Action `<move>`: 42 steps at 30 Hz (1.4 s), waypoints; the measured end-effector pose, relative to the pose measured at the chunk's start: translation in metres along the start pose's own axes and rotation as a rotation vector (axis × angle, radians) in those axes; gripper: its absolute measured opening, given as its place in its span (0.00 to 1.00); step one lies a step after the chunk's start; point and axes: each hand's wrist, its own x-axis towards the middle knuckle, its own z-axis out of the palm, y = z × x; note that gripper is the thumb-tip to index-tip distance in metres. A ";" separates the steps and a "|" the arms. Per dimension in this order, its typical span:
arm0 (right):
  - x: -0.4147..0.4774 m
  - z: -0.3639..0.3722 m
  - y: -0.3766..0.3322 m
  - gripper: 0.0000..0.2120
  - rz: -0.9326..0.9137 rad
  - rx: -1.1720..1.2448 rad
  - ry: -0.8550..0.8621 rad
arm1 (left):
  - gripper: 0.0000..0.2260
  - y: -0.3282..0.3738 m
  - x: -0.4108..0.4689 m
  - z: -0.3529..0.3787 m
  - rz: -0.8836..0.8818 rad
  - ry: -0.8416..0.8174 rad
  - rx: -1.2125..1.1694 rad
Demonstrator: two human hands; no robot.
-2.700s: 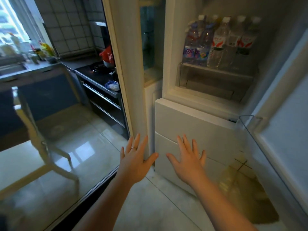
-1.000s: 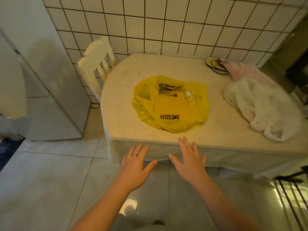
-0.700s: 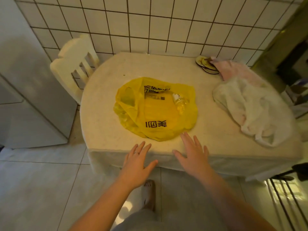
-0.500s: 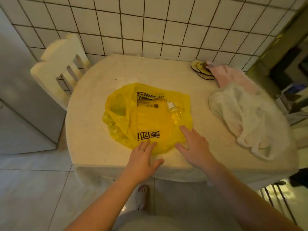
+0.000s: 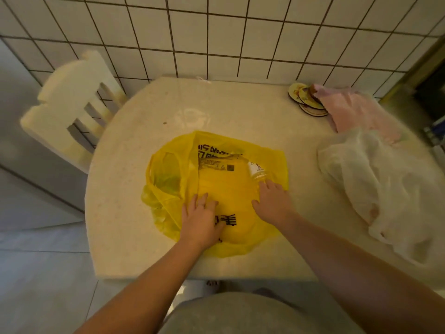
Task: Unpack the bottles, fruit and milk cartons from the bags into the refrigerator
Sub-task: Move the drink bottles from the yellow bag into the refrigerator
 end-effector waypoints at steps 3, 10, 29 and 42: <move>0.015 0.005 0.004 0.30 0.047 -0.014 0.002 | 0.30 -0.009 0.013 -0.006 -0.085 0.035 0.052; 0.048 0.007 0.015 0.38 0.158 -0.022 0.005 | 0.31 -0.025 0.034 -0.012 -0.298 0.099 0.045; 0.066 -0.024 -0.047 0.34 0.029 0.056 -0.117 | 0.26 -0.096 0.065 -0.025 -0.438 0.300 -0.108; 0.056 -0.048 -0.119 0.26 -0.075 0.586 -0.183 | 0.16 -0.155 0.040 -0.044 -0.856 0.358 -0.202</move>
